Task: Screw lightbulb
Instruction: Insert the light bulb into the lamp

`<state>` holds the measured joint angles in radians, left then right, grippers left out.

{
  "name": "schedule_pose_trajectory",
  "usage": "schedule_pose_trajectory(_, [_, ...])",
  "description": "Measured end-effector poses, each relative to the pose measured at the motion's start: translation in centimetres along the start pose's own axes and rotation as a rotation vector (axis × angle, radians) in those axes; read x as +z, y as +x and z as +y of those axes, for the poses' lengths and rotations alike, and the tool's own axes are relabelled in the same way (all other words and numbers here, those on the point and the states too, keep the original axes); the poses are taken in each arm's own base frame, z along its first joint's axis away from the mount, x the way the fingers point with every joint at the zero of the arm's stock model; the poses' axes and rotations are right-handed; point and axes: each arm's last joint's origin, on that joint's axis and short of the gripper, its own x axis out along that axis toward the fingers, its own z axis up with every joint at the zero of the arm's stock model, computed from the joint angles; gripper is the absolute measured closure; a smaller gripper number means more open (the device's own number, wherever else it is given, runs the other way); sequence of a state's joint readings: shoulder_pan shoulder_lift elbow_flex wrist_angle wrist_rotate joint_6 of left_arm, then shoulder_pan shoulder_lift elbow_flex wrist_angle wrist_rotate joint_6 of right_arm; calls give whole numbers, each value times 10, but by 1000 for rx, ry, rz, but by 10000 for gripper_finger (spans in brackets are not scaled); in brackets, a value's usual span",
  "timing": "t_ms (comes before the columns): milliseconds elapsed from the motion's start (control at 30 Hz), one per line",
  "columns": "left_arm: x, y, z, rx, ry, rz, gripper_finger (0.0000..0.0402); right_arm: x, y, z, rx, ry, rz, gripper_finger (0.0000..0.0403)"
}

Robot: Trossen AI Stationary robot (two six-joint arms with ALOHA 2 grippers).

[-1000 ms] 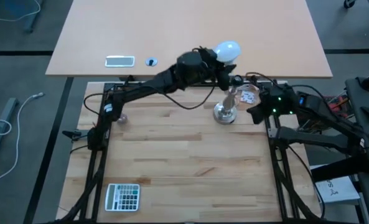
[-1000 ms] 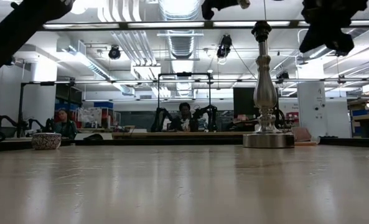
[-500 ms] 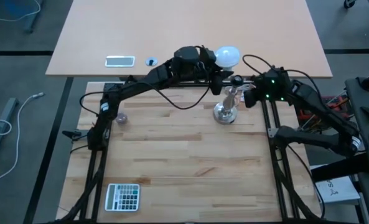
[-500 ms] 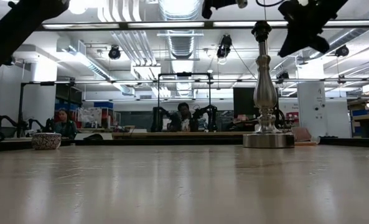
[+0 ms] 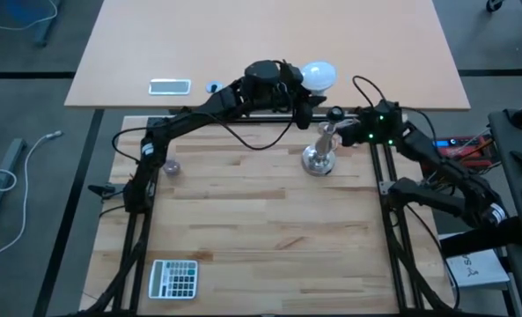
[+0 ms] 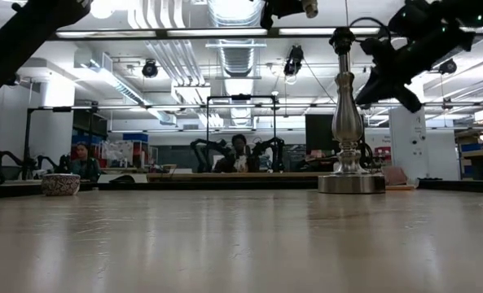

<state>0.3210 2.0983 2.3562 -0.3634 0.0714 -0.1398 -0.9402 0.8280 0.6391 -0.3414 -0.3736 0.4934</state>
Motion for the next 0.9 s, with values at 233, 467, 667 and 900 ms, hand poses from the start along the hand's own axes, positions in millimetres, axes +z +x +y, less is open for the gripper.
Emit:
schedule_pose_trajectory(233, [0,0,0,0,1,-1,263,-6,8,-4,81,66,10,380])
schedule_pose_trajectory(467, [0,0,-1,-46,38,1,263,-5,11,-3,118,89,28,380])
schedule_pose_trajectory(667, [0,0,-2,-73,73,4,263,-5,11,-2,154,91,46,380])
schedule_pose_trajectory(900, [1,0,-3,-120,111,-5,263,-5,21,-6,130,82,70,380])
